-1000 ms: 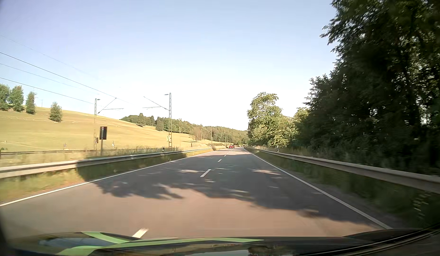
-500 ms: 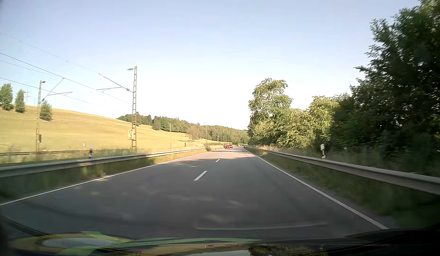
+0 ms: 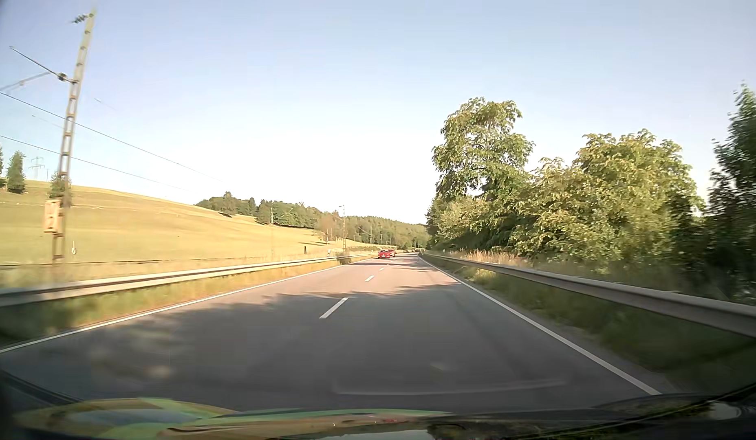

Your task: Follow the waypoints while adhering to traffic rules and regulations

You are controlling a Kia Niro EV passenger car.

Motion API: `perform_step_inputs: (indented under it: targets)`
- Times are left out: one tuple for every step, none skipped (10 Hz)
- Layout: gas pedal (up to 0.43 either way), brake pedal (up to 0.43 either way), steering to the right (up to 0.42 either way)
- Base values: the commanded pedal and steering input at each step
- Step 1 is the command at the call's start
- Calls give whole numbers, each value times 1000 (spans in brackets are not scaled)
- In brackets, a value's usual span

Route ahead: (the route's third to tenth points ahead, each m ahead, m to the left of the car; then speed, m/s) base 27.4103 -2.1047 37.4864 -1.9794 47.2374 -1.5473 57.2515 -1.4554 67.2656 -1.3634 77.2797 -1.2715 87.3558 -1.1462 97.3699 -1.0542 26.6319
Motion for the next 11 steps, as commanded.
perform_step_inputs:
  targets:
    - [240, 0, 0]
    - [240, 0, 0]
    - [240, 0, -1]
    - [240, 0, -1]
    - [240, 0, -1]
    - [240, 0, -1]
    - [240, 0, -3]
    - [240, 0, -4]
    - [240, 0, -4]
    - [248, 0, -4]
    - [248, 0, -4]
